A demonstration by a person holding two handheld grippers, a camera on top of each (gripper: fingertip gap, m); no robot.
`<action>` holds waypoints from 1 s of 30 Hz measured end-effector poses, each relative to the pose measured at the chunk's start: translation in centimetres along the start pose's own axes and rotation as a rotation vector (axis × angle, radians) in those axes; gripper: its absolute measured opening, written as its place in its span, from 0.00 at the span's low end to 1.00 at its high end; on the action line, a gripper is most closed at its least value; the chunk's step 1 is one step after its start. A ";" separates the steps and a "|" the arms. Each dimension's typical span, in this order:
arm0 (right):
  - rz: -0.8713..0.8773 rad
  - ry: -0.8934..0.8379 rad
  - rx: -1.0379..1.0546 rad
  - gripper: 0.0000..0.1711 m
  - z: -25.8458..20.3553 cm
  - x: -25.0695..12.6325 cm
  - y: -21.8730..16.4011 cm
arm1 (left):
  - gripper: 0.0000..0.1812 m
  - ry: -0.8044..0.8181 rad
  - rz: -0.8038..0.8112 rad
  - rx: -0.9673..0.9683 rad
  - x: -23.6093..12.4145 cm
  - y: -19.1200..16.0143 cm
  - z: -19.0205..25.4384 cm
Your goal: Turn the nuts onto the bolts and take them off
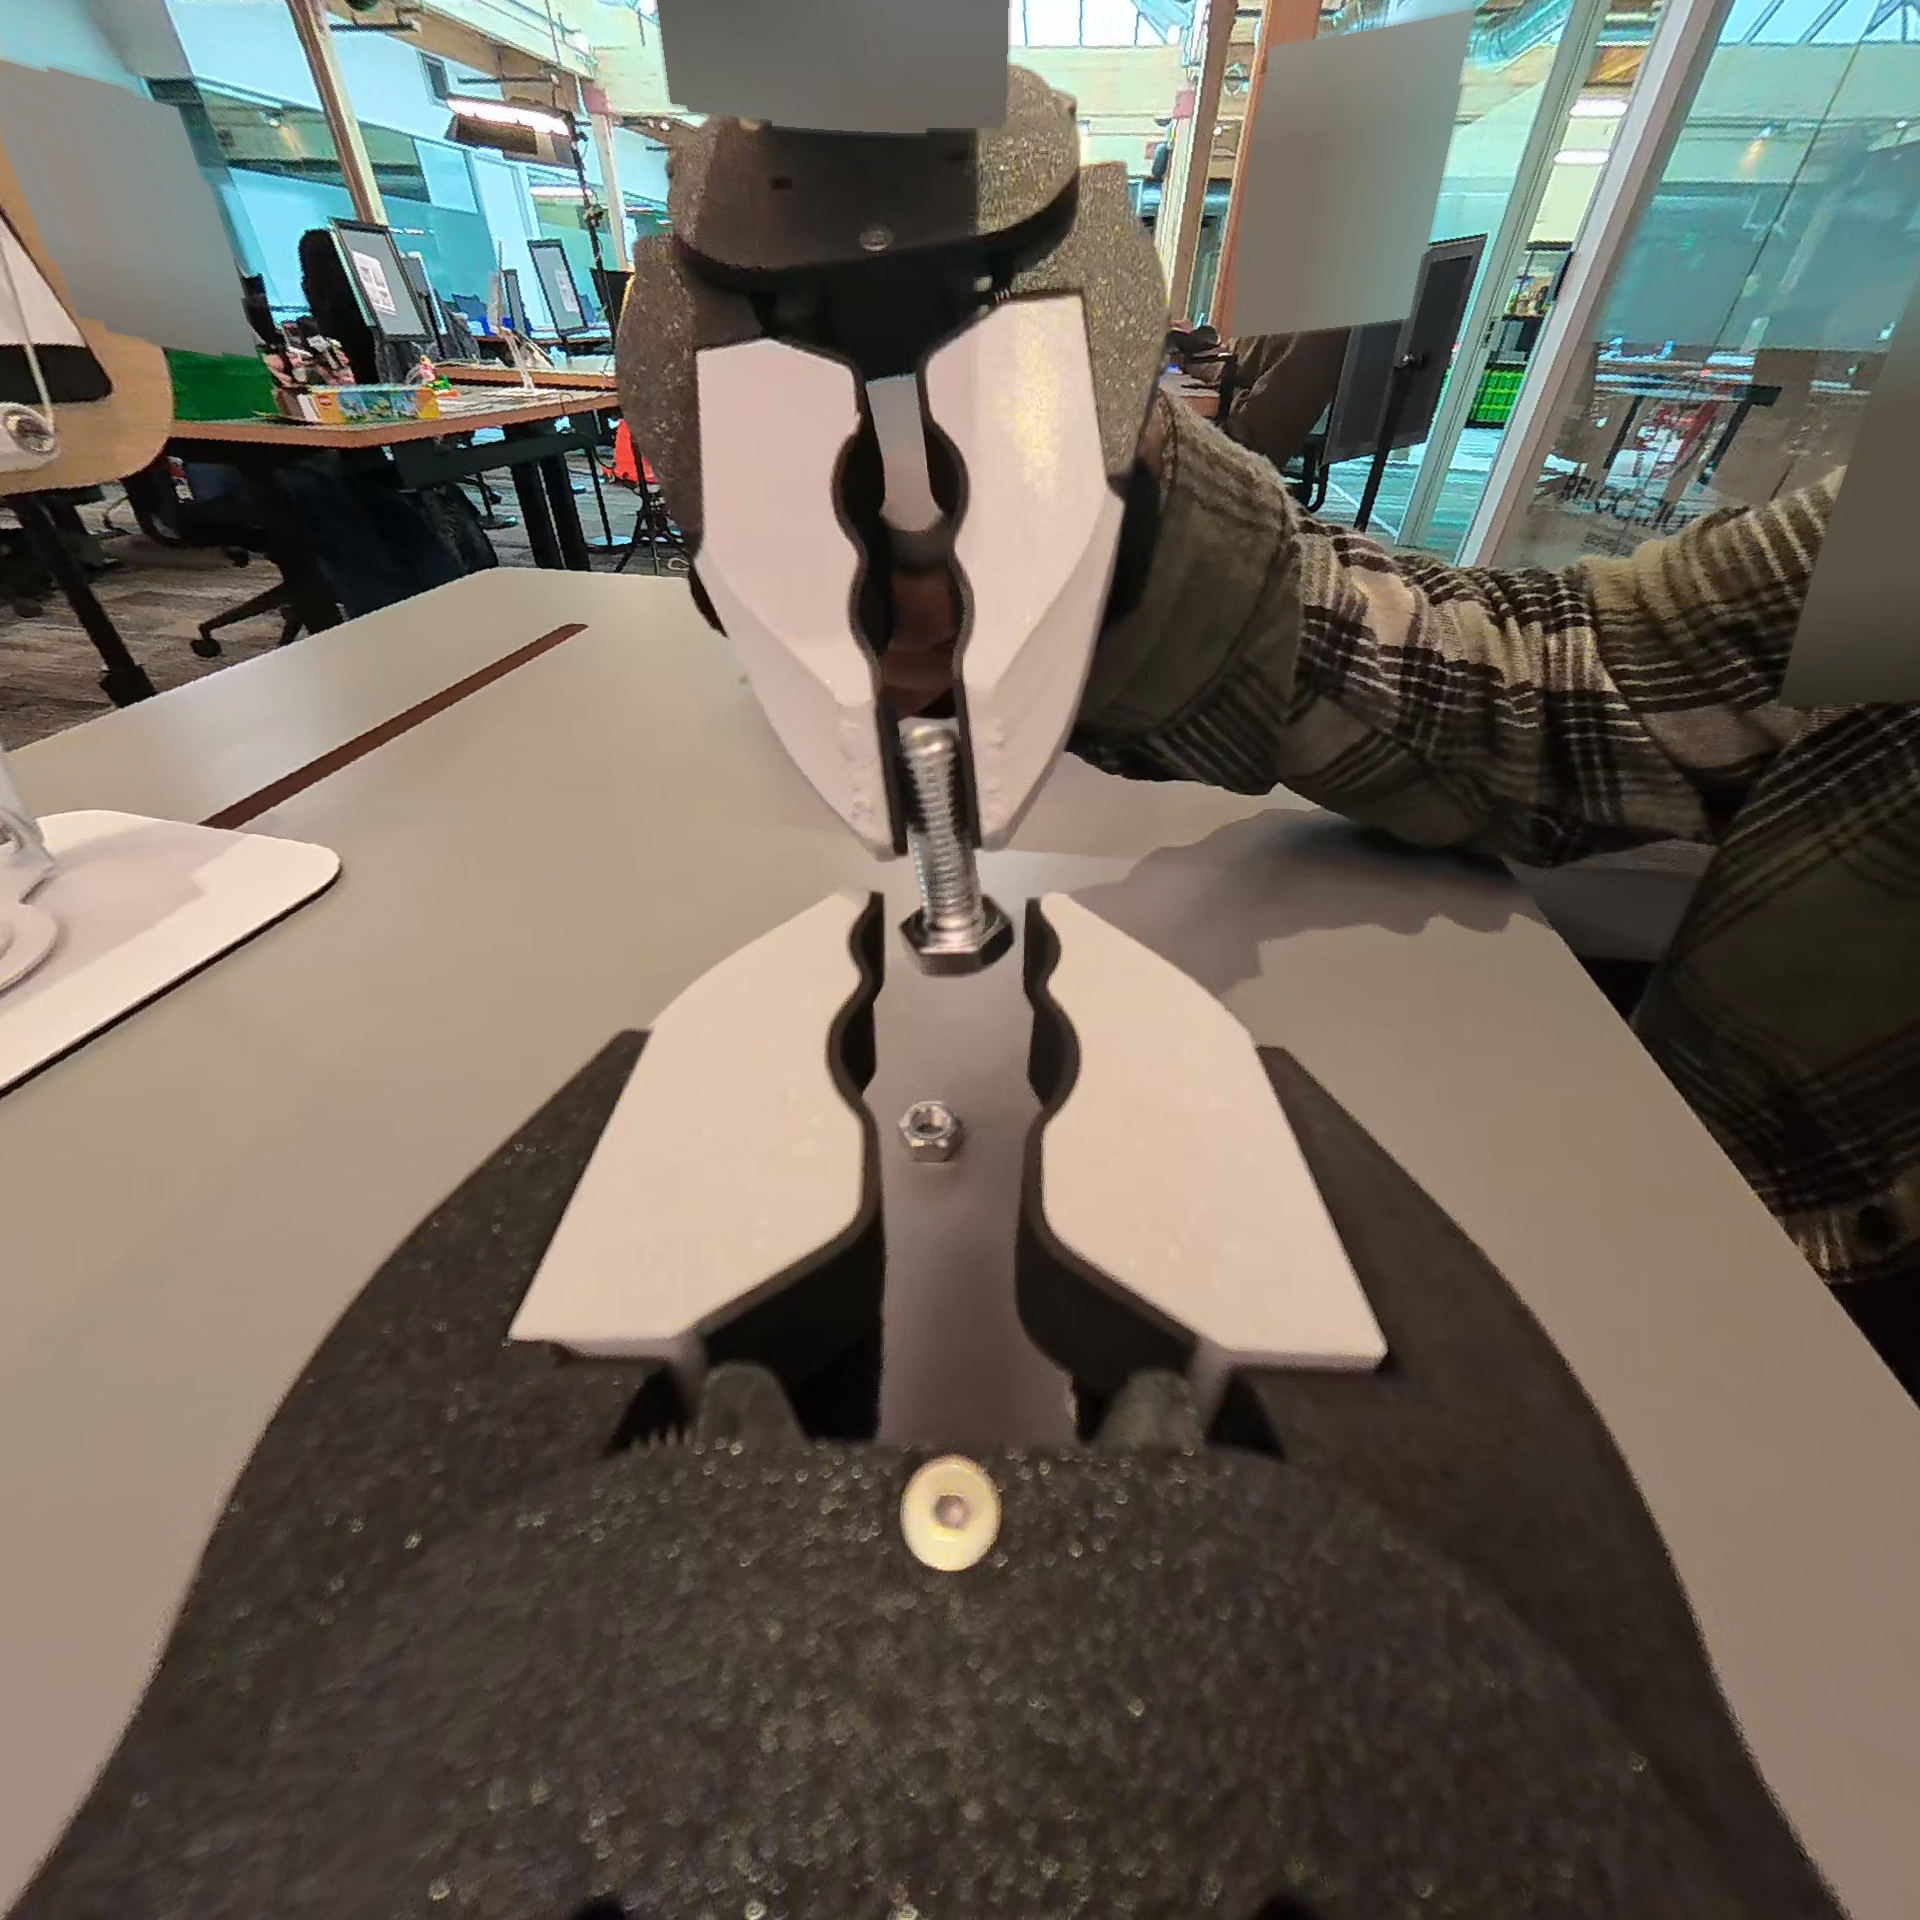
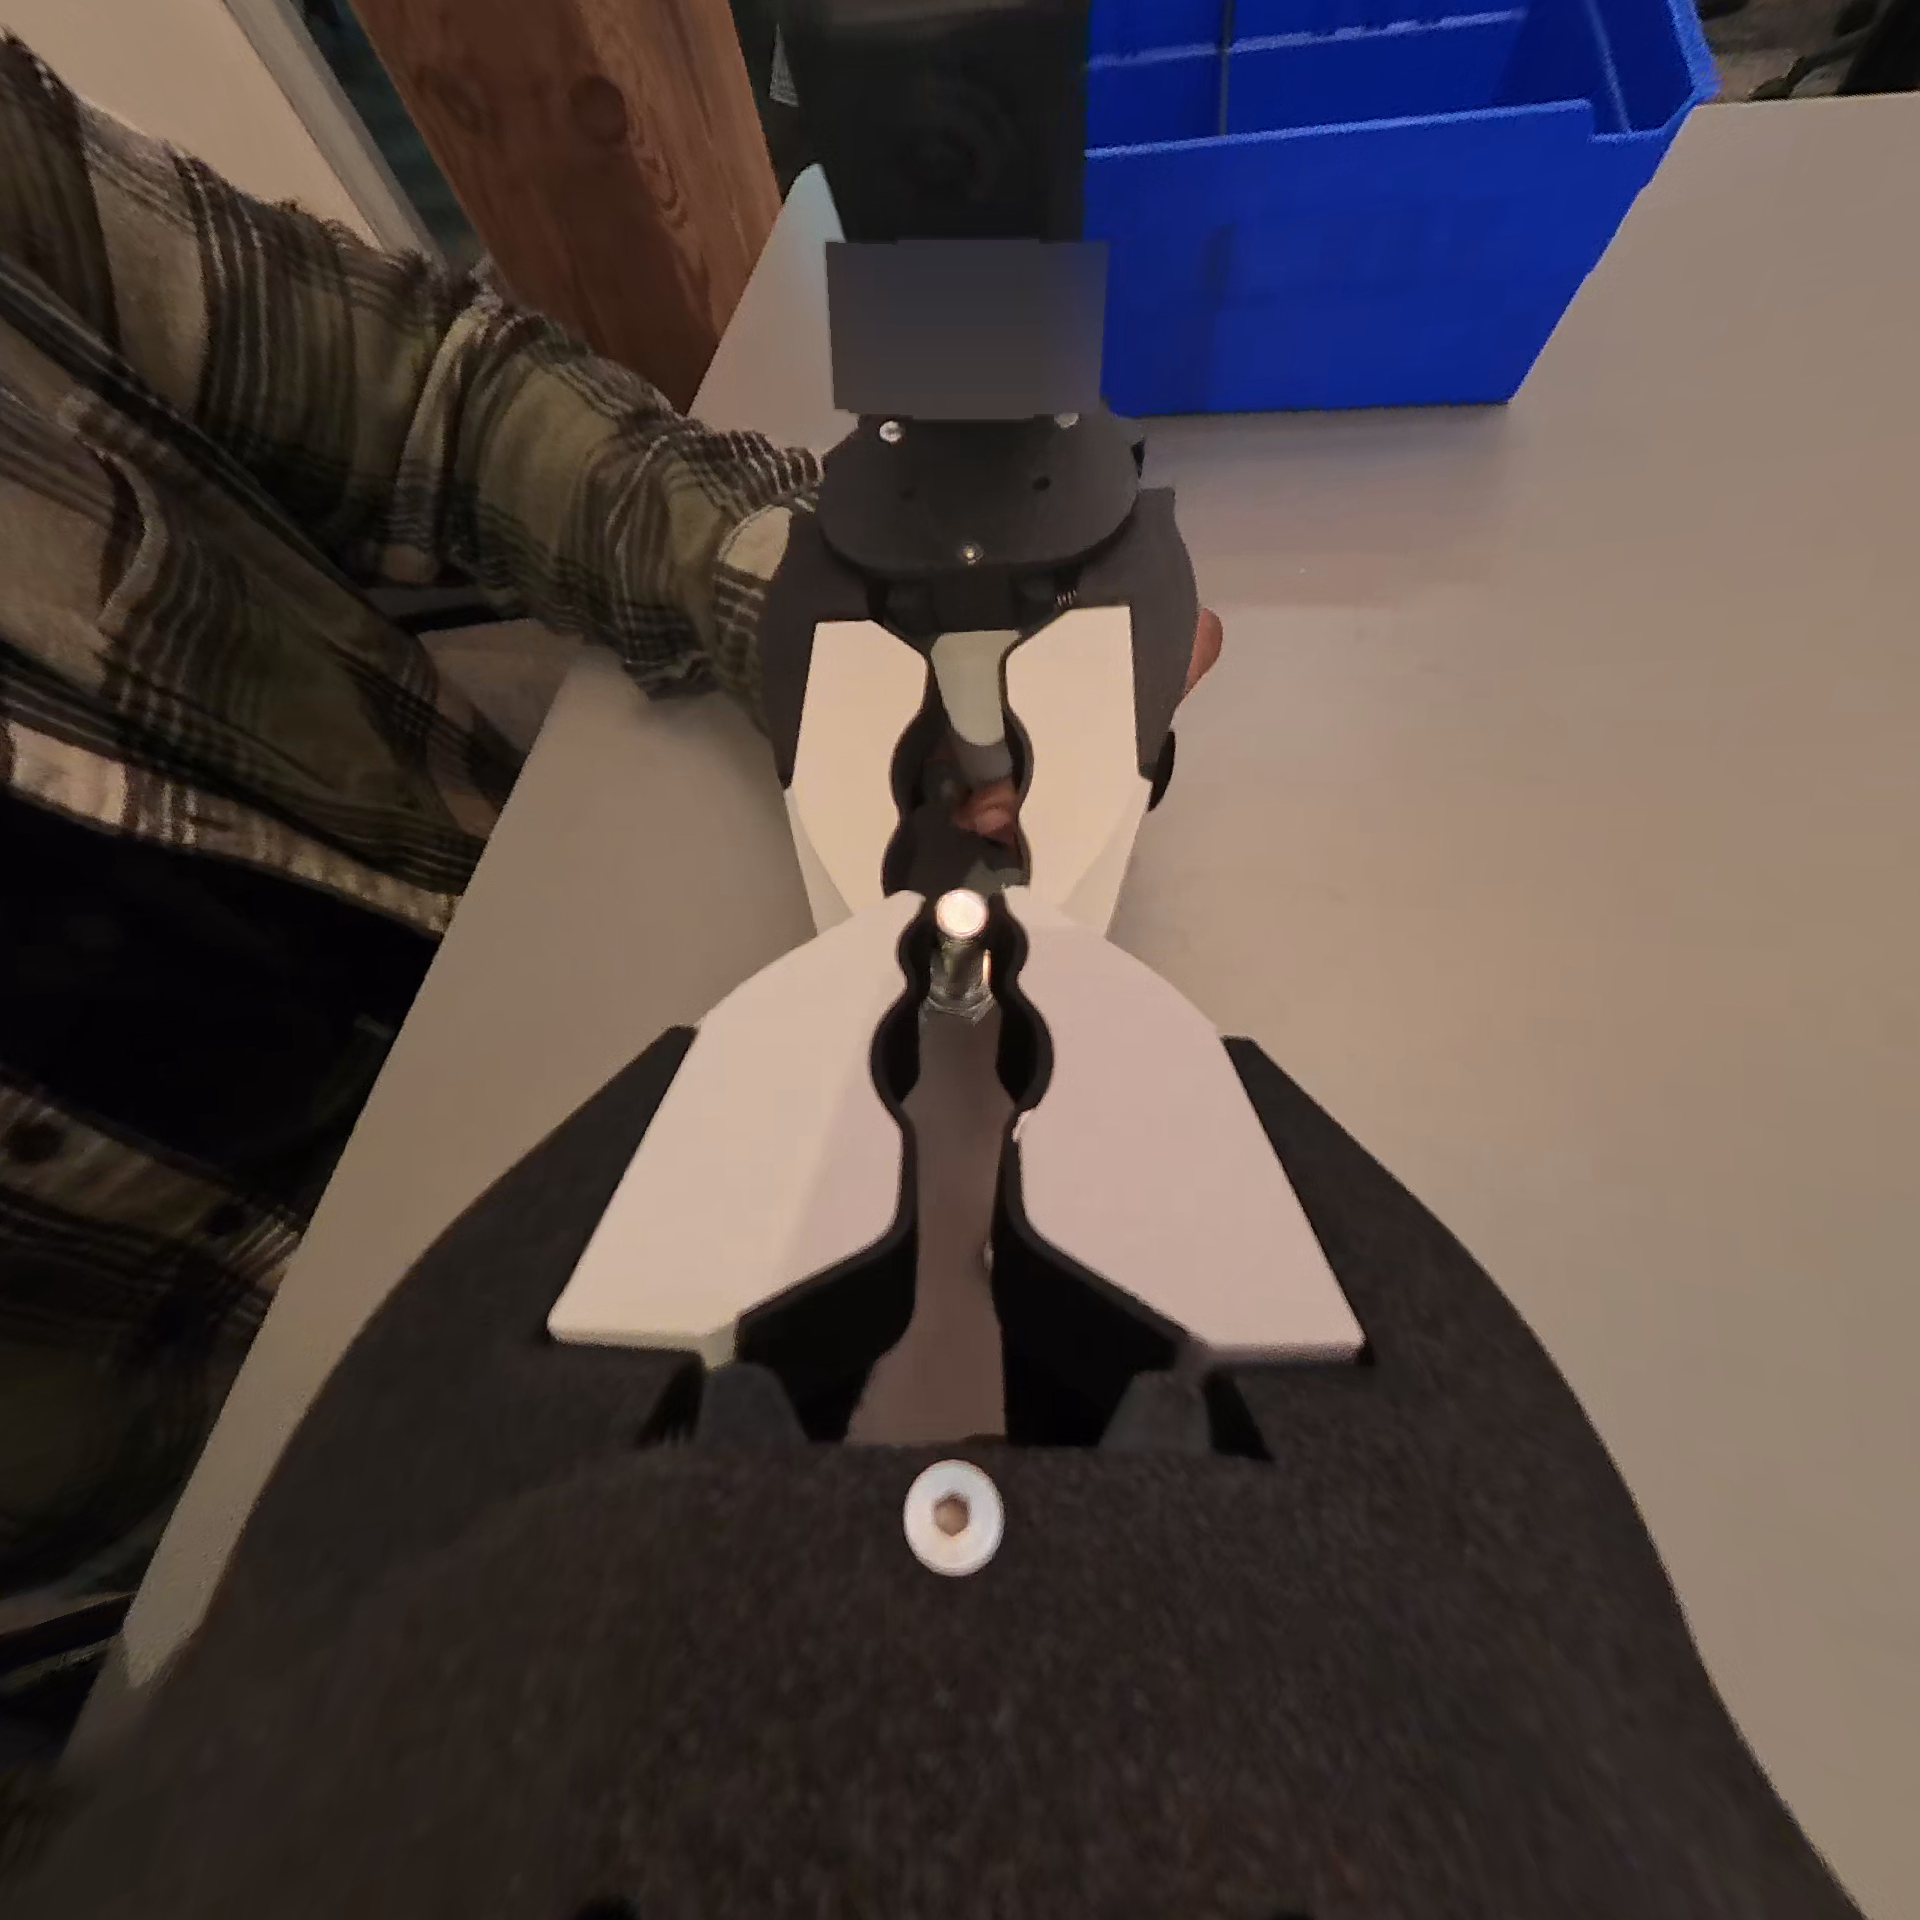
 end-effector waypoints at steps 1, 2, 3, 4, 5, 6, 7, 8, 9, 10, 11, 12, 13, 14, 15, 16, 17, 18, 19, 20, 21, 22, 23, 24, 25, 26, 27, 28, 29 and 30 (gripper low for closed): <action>0.005 -0.006 -0.013 0.05 0.0 0.0 0.1 | 0.13 -0.007 -0.001 -0.005 0.1 0.0 0.1; 0.015 0.004 -0.022 0.05 -0.1 0.0 0.2 | 0.12 -0.013 -0.004 -0.011 0.1 -0.1 0.1; 0.016 0.013 -0.027 0.05 -0.2 0.0 0.2 | 0.11 -0.021 -0.004 -0.016 0.1 -0.1 0.2; 0.019 0.013 -0.040 0.05 -0.3 -0.1 0.2 | 0.11 -0.026 -0.002 -0.020 0.1 -0.1 0.2; 0.023 0.013 -0.054 0.05 -0.3 -0.1 0.2 | 0.11 -0.029 0.000 -0.024 0.2 0.0 0.3; 0.026 0.017 -0.062 0.05 -0.4 -0.1 0.2 | 0.11 -0.034 0.000 -0.028 0.2 0.0 0.3; 0.032 0.018 -0.070 0.05 -0.4 -0.2 0.3 | 0.11 -0.038 0.002 -0.032 0.2 0.0 0.4; 0.039 0.018 -0.077 0.05 -0.4 -0.2 0.3 | 0.11 -0.039 0.005 -0.037 0.2 0.1 0.4; 0.046 0.018 -0.082 0.05 -0.4 -0.2 0.4 | 0.11 -0.040 0.008 -0.041 0.2 0.1 0.4; 0.052 0.018 -0.087 0.05 -0.4 -0.3 0.4 | 0.11 -0.038 0.009 -0.045 0.1 0.2 0.5; 0.057 0.016 -0.093 0.05 -0.4 -0.3 0.4 | 0.11 -0.031 0.008 -0.042 0.1 0.2 0.5; 0.061 0.015 -0.100 0.05 -0.4 -0.3 0.5 | 0.11 -0.020 0.007 -0.035 0.1 0.3 0.5; 0.068 0.016 -0.104 0.05 -0.4 -0.3 0.6 | 0.11 -0.012 0.009 -0.028 0.0 0.3 0.5; 0.080 0.020 -0.107 0.05 -0.5 -0.3 0.7 | 0.11 -0.012 0.015 -0.029 0.0 0.4 0.6; 0.092 0.017 -0.110 0.06 -0.4 -0.3 0.8 | 0.11 -0.013 0.026 -0.036 0.0 0.5 0.6; 0.104 0.013 -0.112 0.06 -0.4 -0.4 0.9 | 0.11 -0.012 0.038 -0.044 -0.1 0.6 0.6; 0.120 0.012 -0.114 0.08 -0.3 -0.4 1.0 | 0.11 -0.009 0.047 -0.051 -0.1 0.7 0.6; 0.139 0.003 -0.116 0.10 -0.3 -0.6 1.2 | 0.11 -0.003 0.053 -0.056 -0.2 0.7 0.4; 0.155 -0.027 -0.115 0.14 -0.1 -0.8 1.3 | 0.11 0.005 0.060 -0.061 -0.3 0.8 0.3; 0.174 -0.066 -0.111 0.16 0.1 -1.3 1.4 | 0.11 0.015 0.072 -0.067 -0.5 0.9 0.1; 0.196 -0.106 -0.104 0.17 0.2 -1.9 1.4 | 0.11 0.030 0.084 -0.069 -0.8 1.1 -0.2; 0.211 -0.157 -0.090 0.20 0.3 -2.6 1.1 | 0.11 0.050 0.093 -0.067 -1.1 1.3 -0.5; 0.195 -0.211 -0.078 0.20 0.3 -3.1 0.3 | 0.11 0.080 0.100 -0.061 -1.5 1.4 -0.9; 0.147 -0.254 -0.067 0.20 0.2 -3.3 -1.0 | 0.11 0.112 0.109 -0.053 -1.9 1.6 -1.3; 0.097 -0.277 -0.055 0.20 -0.1 -3.2 -2.5 | 0.11 0.137 0.117 -0.050 -2.3 1.7 -1.7; 0.062 -0.286 -0.040 0.20 -0.6 -2.8 -4.0 | 0.11 0.157 0.122 -0.053 -2.6 1.7 -2.0; 0.029 -0.285 -0.019 0.20 -1.0 -2.2 -5.5 | 0.11 0.180 0.126 -0.055 -2.8 1.7 -2.4; -0.007 -0.285 0.003 0.20 -1.3 -1.6 -7.0 | 0.11 0.198 0.130 -0.059 -3.0 1.7 -2.7; -0.041 -0.285 0.017 0.19 -1.5 -1.0 -8.3 | 0.11 0.202 0.132 -0.065 -3.1 1.6 -2.9; -0.068 -0.280 0.024 0.19 -1.6 -0.5 -9.4 | 0.11 0.200 0.135 -0.072 -3.1 1.5 -2.9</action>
Point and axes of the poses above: each gripper's, where its closed fingertips meet, x out along the fingers, y out of its top, z = x × y across the jaws, the point moved 4 cm from there along -x, back along the fingers, and after that the axes turned 7 degrees about -x, right-handed, at the moved point
